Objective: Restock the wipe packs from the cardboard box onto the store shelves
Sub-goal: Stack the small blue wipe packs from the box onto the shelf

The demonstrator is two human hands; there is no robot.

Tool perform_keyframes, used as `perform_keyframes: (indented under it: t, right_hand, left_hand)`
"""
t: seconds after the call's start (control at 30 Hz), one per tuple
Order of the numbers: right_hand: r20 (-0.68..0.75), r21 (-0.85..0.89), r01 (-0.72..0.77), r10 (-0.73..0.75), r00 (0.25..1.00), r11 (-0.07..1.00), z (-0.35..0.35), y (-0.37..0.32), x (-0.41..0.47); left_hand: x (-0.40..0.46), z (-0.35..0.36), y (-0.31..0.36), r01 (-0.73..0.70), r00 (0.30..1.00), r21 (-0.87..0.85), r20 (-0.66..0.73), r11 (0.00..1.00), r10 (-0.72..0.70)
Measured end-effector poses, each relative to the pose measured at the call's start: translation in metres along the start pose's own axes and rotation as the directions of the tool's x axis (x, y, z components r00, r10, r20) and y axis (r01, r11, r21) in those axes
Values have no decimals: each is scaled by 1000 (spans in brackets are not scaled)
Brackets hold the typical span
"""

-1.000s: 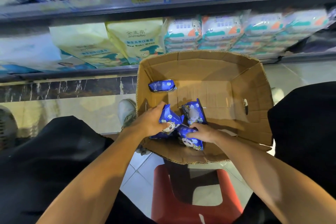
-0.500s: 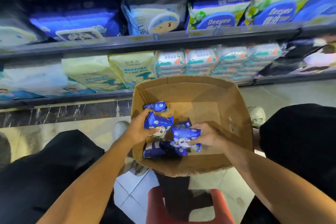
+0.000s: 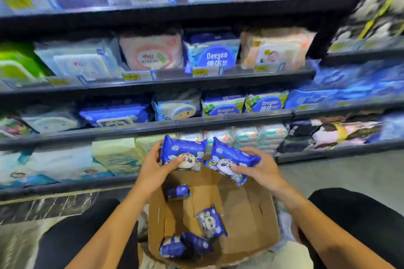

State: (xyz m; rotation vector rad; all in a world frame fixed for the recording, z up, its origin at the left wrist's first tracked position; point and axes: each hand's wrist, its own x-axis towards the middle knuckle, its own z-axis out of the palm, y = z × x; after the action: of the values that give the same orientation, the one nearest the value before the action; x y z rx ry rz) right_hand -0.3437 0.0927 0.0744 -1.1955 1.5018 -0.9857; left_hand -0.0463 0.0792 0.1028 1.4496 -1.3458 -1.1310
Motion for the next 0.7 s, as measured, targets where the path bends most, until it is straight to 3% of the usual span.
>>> perform_keyframes:
  t: [0.27,0.7]
  right_hand:
    - [-81,107,225,-217,973,968,-59,-111,-9]
    - [-166,7,540,-531,831,842,-112,-277,0]
  left_hand:
    - [6,-7,96,-181,983,-111,-52,977,176]
    - [39,-22,273,-429,903,-127,-75,894,423]
